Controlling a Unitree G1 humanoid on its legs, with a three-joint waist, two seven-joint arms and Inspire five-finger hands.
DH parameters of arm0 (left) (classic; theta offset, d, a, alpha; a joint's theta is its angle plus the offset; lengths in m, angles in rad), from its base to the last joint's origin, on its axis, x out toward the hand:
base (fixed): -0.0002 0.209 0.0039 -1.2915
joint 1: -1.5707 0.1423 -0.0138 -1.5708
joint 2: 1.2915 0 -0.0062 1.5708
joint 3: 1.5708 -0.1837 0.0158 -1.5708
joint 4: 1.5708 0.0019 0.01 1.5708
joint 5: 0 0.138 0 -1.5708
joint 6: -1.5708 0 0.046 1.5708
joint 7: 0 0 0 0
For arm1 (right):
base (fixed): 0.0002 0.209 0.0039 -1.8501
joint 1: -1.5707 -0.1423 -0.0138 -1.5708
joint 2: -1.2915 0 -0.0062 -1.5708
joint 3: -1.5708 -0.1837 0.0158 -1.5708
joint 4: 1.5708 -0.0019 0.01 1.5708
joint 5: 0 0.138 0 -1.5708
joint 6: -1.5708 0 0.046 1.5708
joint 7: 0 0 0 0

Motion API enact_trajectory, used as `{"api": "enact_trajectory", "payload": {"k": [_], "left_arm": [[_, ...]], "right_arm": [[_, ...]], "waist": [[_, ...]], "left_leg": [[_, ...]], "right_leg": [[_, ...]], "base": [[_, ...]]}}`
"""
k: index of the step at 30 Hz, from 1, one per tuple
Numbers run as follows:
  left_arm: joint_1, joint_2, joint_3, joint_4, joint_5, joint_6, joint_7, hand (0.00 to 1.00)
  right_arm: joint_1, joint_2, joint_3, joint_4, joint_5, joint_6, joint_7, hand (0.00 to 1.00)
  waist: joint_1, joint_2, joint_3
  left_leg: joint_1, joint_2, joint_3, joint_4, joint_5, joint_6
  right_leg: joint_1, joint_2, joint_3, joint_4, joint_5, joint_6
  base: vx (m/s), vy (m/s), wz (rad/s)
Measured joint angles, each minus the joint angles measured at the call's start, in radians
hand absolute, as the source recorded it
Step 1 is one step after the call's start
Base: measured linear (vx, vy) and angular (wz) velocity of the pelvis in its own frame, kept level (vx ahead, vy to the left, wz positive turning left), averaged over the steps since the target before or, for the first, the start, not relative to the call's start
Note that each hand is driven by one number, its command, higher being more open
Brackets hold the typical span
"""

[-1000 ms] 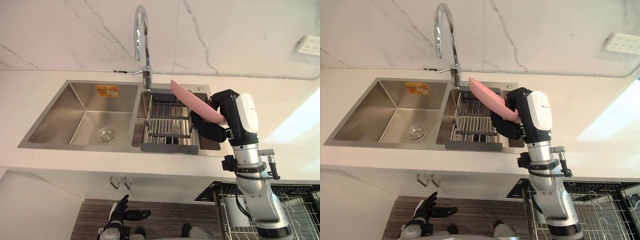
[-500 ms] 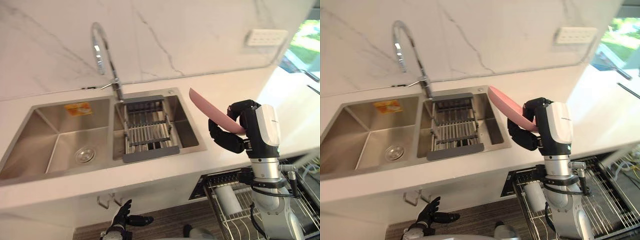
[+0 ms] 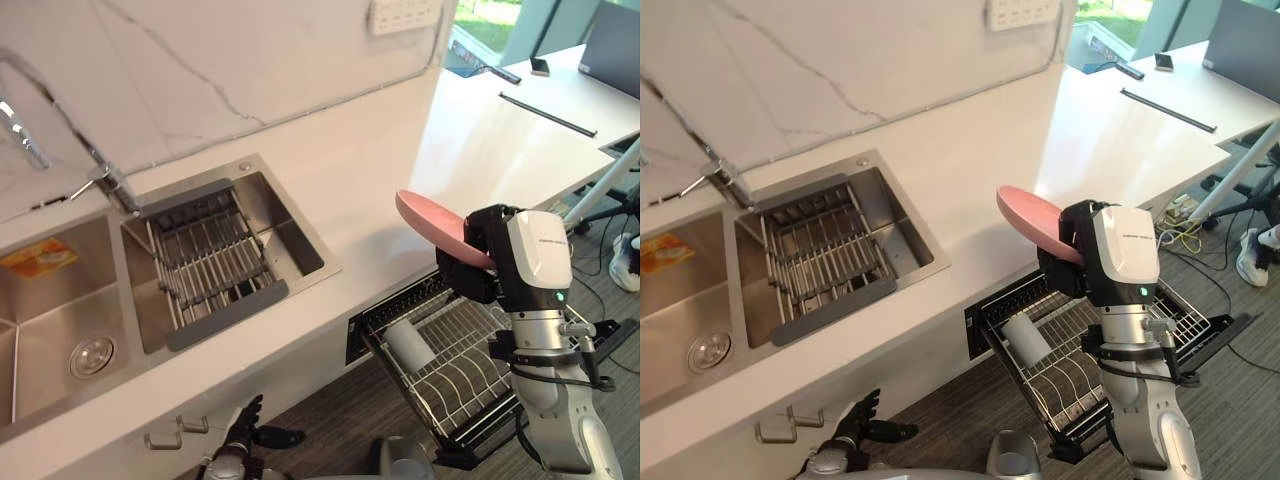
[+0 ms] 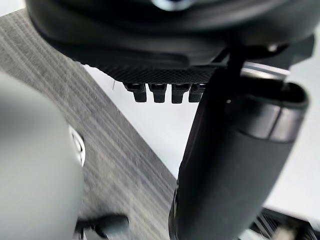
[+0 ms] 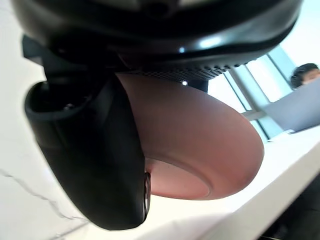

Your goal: Walk over to the sink, pick up the cup, carry it to the dishwasher, place the cup inside the dishwasher, then close the dishwasher door

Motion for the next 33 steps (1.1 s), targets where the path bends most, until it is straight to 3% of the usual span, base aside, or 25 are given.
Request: {"api": "enact_trajectory", "payload": {"k": [9,11,15,22,25,30,33], "left_arm": [[-0.015,-0.031,-0.018,-0.006,0.000,0.000,0.012,1.00],[-0.016,-0.029,-0.022,-0.006,0.000,0.000,0.014,1.00],[-0.017,-0.027,-0.025,-0.007,-0.001,-0.004,0.015,1.00],[-0.039,-0.024,-0.042,-0.008,-0.001,-0.004,0.018,1.00],[-0.042,-0.022,-0.041,-0.007,-0.001,-0.010,0.036,1.00],[-0.043,-0.019,-0.040,-0.009,-0.001,-0.023,0.037,1.00],[-0.048,-0.019,-0.040,-0.010,-0.001,-0.025,0.037,1.00]], "right_arm": [[0.121,0.042,-0.070,-0.028,0.000,-0.002,-0.030,0.00],[0.128,0.060,-0.072,-0.027,0.000,-0.001,-0.030,0.00],[0.136,0.079,-0.076,-0.016,0.000,-0.001,-0.043,0.00],[0.153,0.082,-0.120,0.013,-0.040,0.027,-0.062,0.00],[0.157,0.082,-0.123,0.033,-0.048,0.049,-0.062,0.00],[0.158,0.095,-0.163,0.033,-0.051,0.060,-0.079,0.00],[0.158,0.095,-0.173,0.033,-0.050,0.064,-0.085,0.00]], "waist": [[-0.012,-0.008,0.002],[-0.013,-0.009,0.005],[-0.017,-0.009,0.017],[-0.021,-0.005,0.066],[-0.028,-0.009,0.084],[-0.038,-0.014,0.108],[-0.045,-0.017,0.123]], "left_leg": [[-0.014,0.027,-0.065,0.092,0.017,-0.007],[-0.023,0.019,-0.149,0.114,0.017,-0.007],[-0.024,0.006,-0.211,0.122,0.017,-0.007],[-0.037,-0.048,-0.216,0.080,0.017,-0.007],[-0.039,-0.066,-0.214,0.075,0.001,0.007],[-0.041,-0.079,-0.191,0.073,-0.088,0.022],[-0.062,-0.085,-0.182,0.106,-0.103,0.031]], "right_leg": [[0.085,0.011,-0.035,-0.067,0.004,0.001],[0.093,0.011,-0.026,-0.072,0.007,0.000],[0.089,0.009,-0.002,-0.073,0.012,0.003],[-0.050,-0.028,0.082,0.057,-0.007,0.016],[-0.100,-0.037,0.125,0.097,-0.011,0.022],[-0.172,-0.026,0.194,0.158,-0.006,0.035],[-0.200,-0.031,0.219,0.177,-0.001,0.042]], "base": [[0.05,-0.029,0.11],[0.00,0.018,-0.10],[-0.02,0.028,-0.18],[-0.07,0.049,-0.29],[-0.11,0.070,-0.37],[-0.12,0.081,-0.37],[-0.07,0.061,-0.26]]}}
